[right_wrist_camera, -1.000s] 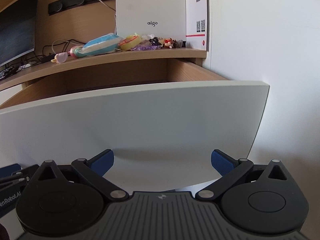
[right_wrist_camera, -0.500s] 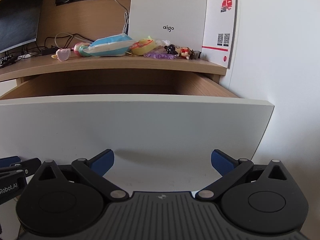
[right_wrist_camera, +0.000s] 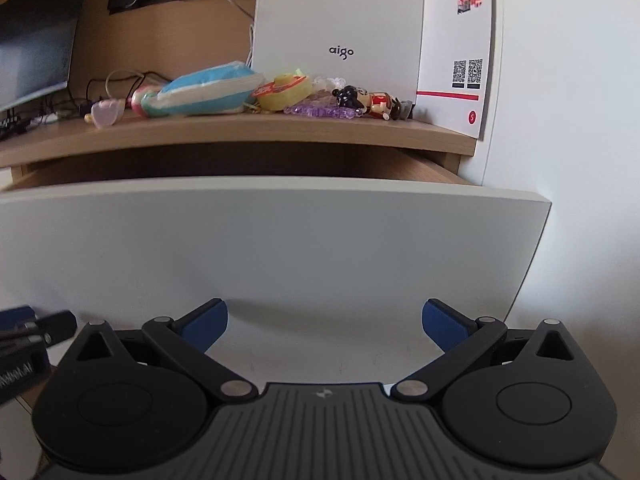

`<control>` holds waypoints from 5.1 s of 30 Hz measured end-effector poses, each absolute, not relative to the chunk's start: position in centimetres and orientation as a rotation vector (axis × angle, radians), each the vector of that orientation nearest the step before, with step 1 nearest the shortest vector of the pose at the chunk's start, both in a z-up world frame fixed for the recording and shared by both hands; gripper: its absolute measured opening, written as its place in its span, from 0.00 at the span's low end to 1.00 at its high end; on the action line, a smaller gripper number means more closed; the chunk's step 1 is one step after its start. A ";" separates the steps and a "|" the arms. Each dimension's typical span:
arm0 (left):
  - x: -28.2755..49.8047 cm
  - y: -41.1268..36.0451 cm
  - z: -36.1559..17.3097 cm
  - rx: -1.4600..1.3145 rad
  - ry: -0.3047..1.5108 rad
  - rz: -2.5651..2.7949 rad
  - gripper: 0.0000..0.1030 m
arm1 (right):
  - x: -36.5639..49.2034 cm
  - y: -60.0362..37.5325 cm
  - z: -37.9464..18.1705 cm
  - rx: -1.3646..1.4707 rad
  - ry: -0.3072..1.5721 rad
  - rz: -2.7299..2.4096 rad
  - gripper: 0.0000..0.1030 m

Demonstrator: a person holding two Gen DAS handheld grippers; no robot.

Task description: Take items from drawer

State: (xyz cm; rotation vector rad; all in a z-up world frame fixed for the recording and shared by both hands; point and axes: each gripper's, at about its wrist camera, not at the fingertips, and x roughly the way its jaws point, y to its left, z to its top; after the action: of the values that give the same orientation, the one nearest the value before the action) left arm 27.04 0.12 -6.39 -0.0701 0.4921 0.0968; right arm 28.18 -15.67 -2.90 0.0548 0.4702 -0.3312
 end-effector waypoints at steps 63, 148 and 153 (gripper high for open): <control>34.6 -0.5 -4.8 -0.059 0.426 0.177 0.99 | 35.6 -19.9 -3.3 0.035 0.356 -0.254 1.00; 6.6 -6.4 -2.4 -0.012 0.470 0.174 0.99 | 4.9 -15.2 -0.6 0.095 0.448 -0.310 1.00; 6.5 -6.4 -2.4 -0.018 0.474 0.179 0.99 | 4.8 -15.3 -0.6 0.096 0.448 -0.316 1.00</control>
State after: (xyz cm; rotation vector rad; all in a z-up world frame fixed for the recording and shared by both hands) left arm 6.53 -6.44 -2.42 -0.0175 0.4735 0.1788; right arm 4.85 -15.31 -0.63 0.0963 0.4476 -0.3161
